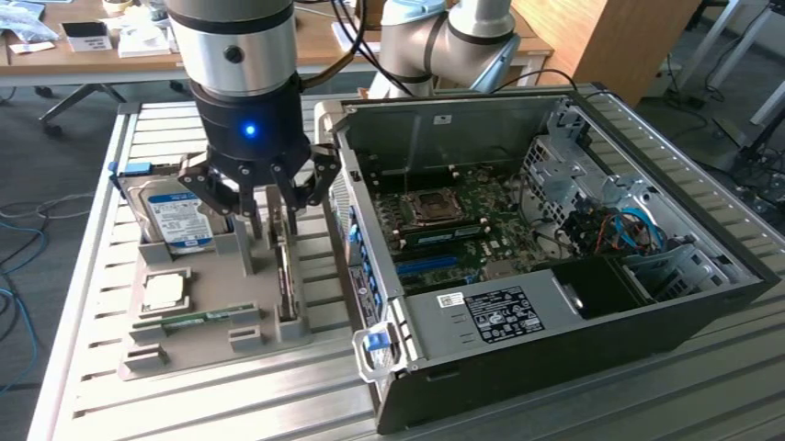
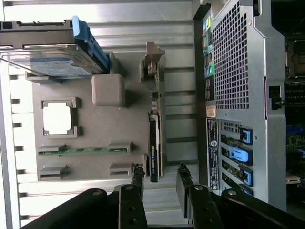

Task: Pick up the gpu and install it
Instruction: 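Pick up the gpu and move the gpu toward the slot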

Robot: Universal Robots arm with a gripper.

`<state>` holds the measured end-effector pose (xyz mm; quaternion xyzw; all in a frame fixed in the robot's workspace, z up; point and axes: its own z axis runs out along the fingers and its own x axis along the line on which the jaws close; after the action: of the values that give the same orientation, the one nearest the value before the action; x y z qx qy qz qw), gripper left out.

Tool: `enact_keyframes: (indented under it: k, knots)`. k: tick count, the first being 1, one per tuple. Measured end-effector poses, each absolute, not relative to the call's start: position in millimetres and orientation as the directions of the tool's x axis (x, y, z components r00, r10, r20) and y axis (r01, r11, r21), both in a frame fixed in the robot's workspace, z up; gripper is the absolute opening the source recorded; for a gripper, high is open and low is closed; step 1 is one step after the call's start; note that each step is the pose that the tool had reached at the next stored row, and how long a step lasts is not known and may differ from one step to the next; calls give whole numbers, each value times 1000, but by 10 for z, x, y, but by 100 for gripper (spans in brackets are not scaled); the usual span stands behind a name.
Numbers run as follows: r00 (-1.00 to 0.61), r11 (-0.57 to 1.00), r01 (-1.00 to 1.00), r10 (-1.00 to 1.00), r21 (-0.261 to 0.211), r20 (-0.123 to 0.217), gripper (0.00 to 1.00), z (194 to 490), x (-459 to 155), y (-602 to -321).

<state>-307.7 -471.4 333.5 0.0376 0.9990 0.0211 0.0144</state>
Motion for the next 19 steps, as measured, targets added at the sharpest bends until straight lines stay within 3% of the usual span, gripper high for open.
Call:
enact_keyframes:
  k: [19]
  knots:
    - [-997,996,75,76,43,-27,42,3259,-3077,-4714]
